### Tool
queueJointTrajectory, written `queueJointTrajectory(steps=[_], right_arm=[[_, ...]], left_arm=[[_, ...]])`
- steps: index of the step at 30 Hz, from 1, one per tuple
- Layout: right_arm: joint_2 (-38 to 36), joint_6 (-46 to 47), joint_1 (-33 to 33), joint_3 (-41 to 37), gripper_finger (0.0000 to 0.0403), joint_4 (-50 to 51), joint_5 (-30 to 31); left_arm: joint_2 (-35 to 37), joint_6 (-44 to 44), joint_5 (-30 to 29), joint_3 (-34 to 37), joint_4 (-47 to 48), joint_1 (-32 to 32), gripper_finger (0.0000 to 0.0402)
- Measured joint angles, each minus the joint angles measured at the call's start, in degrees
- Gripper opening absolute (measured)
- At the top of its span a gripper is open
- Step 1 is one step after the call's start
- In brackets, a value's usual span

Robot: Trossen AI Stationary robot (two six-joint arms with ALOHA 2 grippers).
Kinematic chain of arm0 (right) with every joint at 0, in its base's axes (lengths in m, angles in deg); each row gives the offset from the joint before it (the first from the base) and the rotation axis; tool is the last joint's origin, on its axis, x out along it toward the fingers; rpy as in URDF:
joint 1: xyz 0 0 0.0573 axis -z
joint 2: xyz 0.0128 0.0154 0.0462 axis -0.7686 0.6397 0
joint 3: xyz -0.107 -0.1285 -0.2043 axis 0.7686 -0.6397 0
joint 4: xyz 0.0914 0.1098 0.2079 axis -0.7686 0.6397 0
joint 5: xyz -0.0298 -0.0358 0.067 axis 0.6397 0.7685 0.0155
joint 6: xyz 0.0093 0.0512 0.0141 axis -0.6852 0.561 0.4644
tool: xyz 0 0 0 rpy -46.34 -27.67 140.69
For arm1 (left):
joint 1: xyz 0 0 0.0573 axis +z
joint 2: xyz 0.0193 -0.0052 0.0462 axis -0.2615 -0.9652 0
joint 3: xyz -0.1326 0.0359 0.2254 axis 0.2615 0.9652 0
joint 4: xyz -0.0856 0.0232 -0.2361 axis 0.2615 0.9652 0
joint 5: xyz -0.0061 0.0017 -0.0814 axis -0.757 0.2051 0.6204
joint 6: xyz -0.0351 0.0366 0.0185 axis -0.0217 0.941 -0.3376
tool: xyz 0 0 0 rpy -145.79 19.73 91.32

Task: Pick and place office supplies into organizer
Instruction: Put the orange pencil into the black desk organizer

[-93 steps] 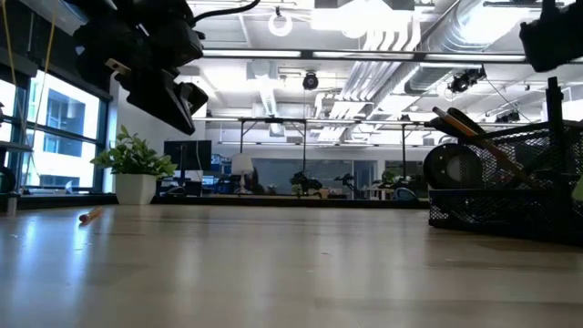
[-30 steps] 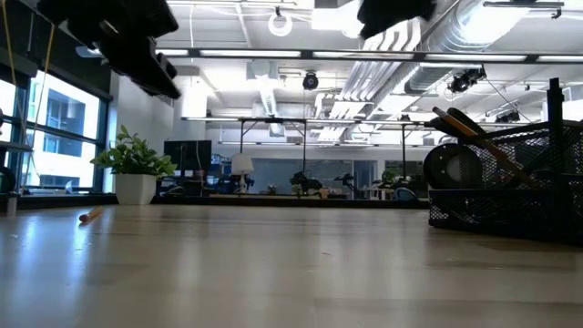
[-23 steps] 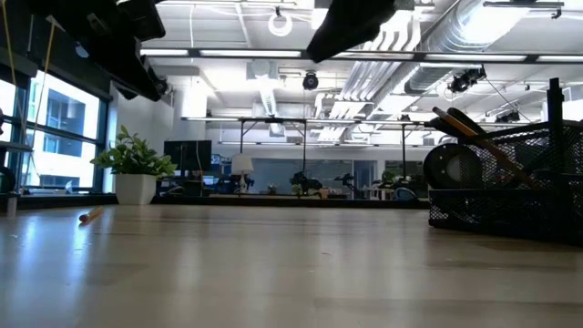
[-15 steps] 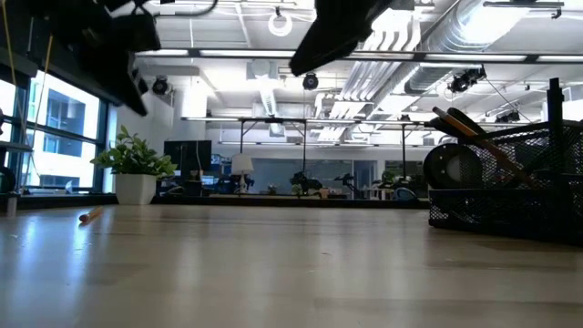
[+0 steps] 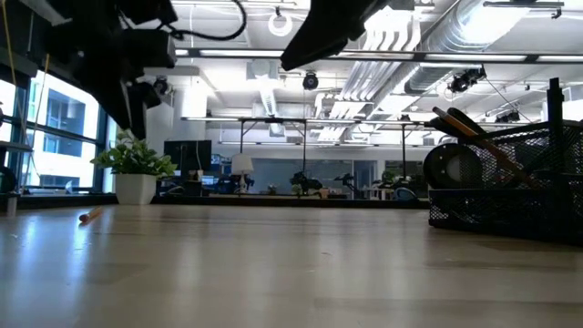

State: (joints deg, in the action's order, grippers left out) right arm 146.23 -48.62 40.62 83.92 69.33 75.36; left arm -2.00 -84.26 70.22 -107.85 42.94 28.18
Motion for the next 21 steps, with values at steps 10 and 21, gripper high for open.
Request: queueJointTrajectory(steps=[10,21], right_arm=[[0.0,2.5,-0.7,0.0,0.0138,5.3,0.0],[0.0,9.7,-4.3,0.0,0.0138,11.8,-0.7]], left_arm=[[-12.6,17.4,-5.2,-18.3,16.0,-0.1,0.0199],[-27.9,16.3,-19.7,-20.7,30.3,-8.6,0.0151]])
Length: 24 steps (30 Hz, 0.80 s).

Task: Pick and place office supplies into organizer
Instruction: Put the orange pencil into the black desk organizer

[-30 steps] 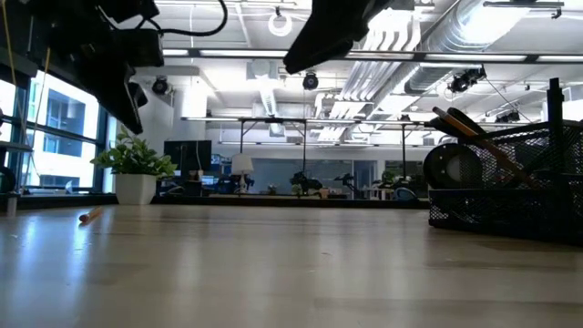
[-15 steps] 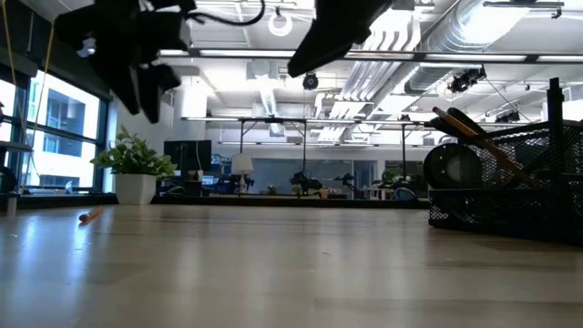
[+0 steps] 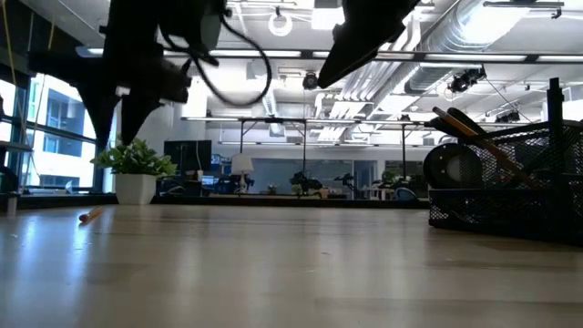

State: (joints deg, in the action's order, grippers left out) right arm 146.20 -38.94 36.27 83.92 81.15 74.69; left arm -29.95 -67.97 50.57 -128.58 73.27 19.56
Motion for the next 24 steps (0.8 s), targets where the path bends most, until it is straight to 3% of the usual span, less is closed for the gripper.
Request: queueJointTrajectory(steps=[5,14,18,24], right_arm=[[0.0,1.9,-1.5,0.0,0.0138,0.1,0.0],[0.0,2.0,-3.1,0.0,0.0138,-0.1,0.3],[0.0,2.0,-3.0,0.0,0.0138,-0.1,0.9],[0.0,2.0,-3.0,0.0,0.0138,0.0,0.9]], left_arm=[[-7.1,-3.8,-1.3,0.0,2.9,-4.8,0.0147],[-16.9,-2.9,-4.9,0.1,3.8,-13.9,0.0147],[-20.1,-1.6,-8.4,0.1,3.5,-15.1,0.0147],[-21.9,-0.1,-8.9,0.0,-0.5,-14.9,0.0147]])
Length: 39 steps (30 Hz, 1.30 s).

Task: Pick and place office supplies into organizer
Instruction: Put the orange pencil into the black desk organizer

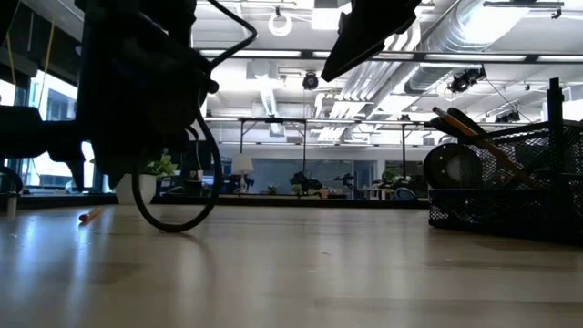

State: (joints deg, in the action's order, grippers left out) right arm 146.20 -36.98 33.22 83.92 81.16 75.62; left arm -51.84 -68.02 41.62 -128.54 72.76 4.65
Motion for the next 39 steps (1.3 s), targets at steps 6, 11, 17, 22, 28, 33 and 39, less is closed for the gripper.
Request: queueJointTrajectory(steps=[6,11,17,22,28,33,39], right_arm=[[0.0,0.0,0.0,0.0,0.0138,0.1,0.0],[0.0,0.0,0.0,0.0,0.0138,0.1,0.0],[0.0,0.0,0.0,0.0,0.0138,0.2,0.0],[0.0,-0.1,0.0,0.0,0.0138,0.1,0.0],[0.0,0.0,0.0,0.0,0.0138,0.1,0.0],[0.0,0.0,0.0,0.0,0.0138,0.1,0.0],[0.0,1.0,-0.1,0.0,0.0138,0.7,-0.1]], left_arm=[[-0.1,1.7,3.9,0.0,-4.4,0.0,0.0147],[-0.1,2.8,7.2,0.1,-8.7,0.0,0.0147],[0.2,5.0,6.2,3.9,-11.9,-0.1,0.0147],[0.3,5.1,3.8,5.4,-11.9,-0.1,0.0135],[0.2,4.3,4.3,5.5,-12.1,-0.2,0.0052],[0.2,4.0,5.9,5.5,-12.3,-0.1,0.0015],[-0.1,3.2,6.4,3.8,-11.2,0.1,0.0047]])
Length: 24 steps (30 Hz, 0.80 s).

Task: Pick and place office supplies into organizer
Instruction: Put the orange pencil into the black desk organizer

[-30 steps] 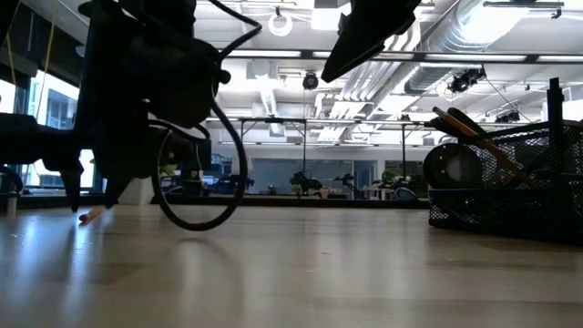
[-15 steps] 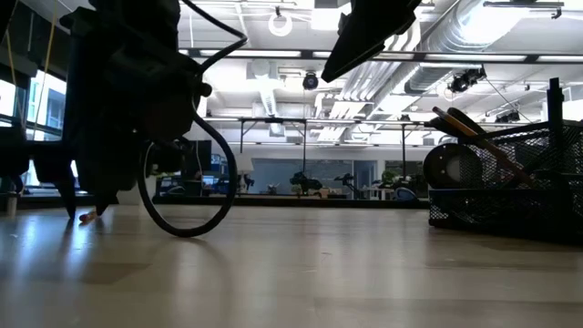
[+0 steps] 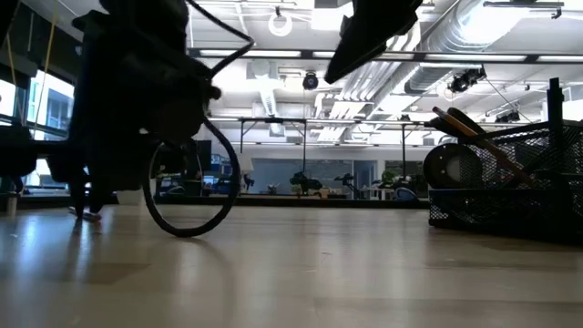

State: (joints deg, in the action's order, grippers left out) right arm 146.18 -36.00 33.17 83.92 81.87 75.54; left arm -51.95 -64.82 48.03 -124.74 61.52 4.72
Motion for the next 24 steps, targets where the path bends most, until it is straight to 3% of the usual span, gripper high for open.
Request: queueJointTrajectory(steps=[6,13,24], right_arm=[[-2.6,12.4,-1.4,0.0,0.0138,11.7,-3.1],[-7.1,24.4,-6.7,0.0,0.0138,21.1,3.2],[-9.3,31.4,-16.4,-1.2,0.0138,19.0,18.2]], left_arm=[[0.9,-3.0,4.6,-7.0,-2.4,0.0,0.0008],[2.6,-1.5,14.8,-14.3,-9.6,-0.1,0.0020],[3.7,0.4,15.8,-27.5,-8.0,0.0,0.0003]])
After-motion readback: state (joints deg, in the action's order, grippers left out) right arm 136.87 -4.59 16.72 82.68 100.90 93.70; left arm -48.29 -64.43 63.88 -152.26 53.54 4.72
